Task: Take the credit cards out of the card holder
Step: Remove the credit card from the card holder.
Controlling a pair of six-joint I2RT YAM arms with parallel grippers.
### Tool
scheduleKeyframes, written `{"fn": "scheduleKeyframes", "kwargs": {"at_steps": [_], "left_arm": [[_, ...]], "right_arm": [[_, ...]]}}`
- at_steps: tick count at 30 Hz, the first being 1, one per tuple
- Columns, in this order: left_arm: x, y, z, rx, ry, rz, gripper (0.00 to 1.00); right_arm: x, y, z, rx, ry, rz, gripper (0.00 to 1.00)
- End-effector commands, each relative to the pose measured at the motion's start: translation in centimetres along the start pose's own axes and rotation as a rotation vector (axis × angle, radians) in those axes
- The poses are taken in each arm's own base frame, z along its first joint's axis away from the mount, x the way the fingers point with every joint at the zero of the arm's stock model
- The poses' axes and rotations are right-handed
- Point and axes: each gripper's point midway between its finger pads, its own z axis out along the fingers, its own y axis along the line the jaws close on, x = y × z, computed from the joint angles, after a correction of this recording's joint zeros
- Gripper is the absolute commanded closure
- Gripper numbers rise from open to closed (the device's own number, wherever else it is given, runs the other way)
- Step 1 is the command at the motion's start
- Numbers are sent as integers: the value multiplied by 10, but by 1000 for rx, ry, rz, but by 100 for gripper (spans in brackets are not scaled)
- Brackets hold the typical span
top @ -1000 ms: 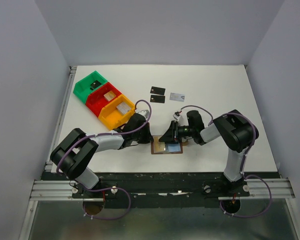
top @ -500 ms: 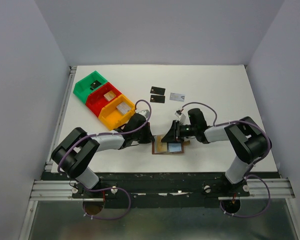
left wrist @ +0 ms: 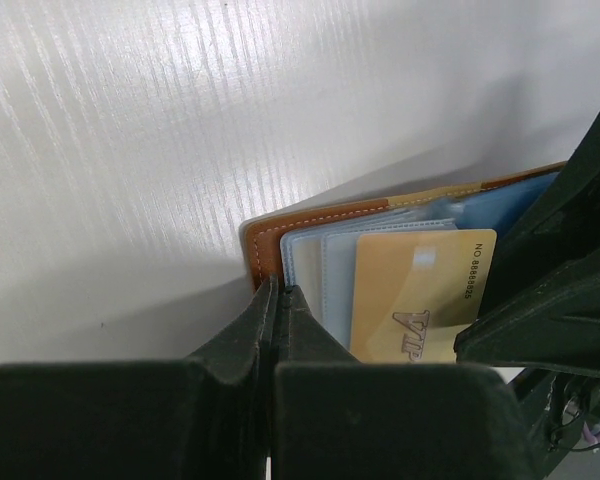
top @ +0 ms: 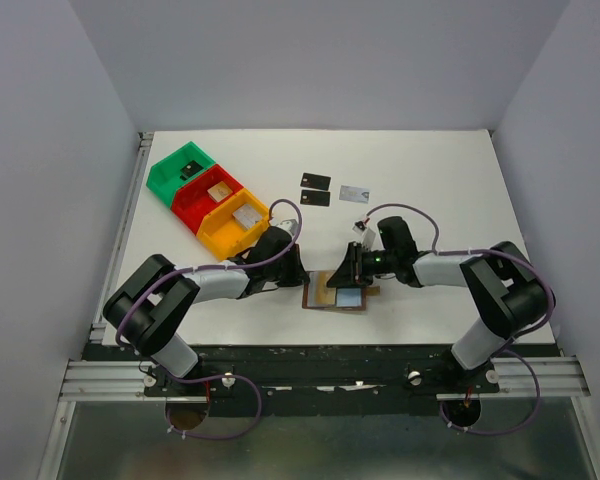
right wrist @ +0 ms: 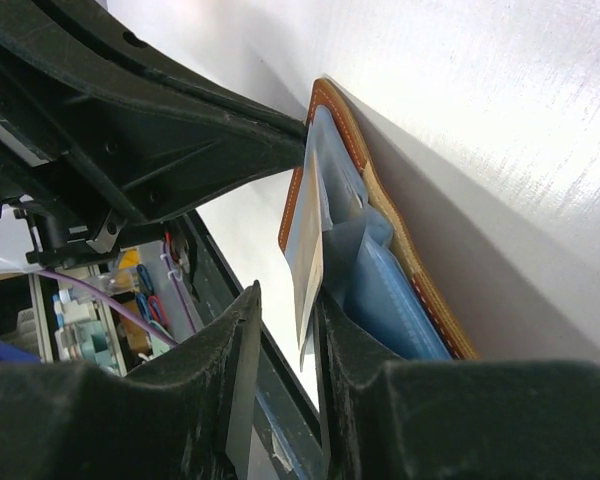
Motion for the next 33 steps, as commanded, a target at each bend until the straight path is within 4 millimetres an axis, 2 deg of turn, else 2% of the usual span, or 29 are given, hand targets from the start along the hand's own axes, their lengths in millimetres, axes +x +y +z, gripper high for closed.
{"fn": "scheduleKeyframes", "kwargs": {"at_steps": [1, 14, 24, 30, 33], "left_arm": [[36, 40, 2, -131, 110, -26, 100], [35, 39, 0, -131, 102, -30, 100], [35, 41, -2, -140, 101, -33, 100], [33, 39, -2, -135, 93, -27, 100], [32, 39, -2, -135, 93, -25, 100]], "right_arm": [[3, 0, -5, 17, -10, -24, 66], [2, -4, -10, 38, -32, -25, 72], [0, -18, -24, 130, -87, -10, 88], [2, -18, -32, 164, -95, -25, 100], [1, -16, -34, 159, -103, -32, 100]]}}
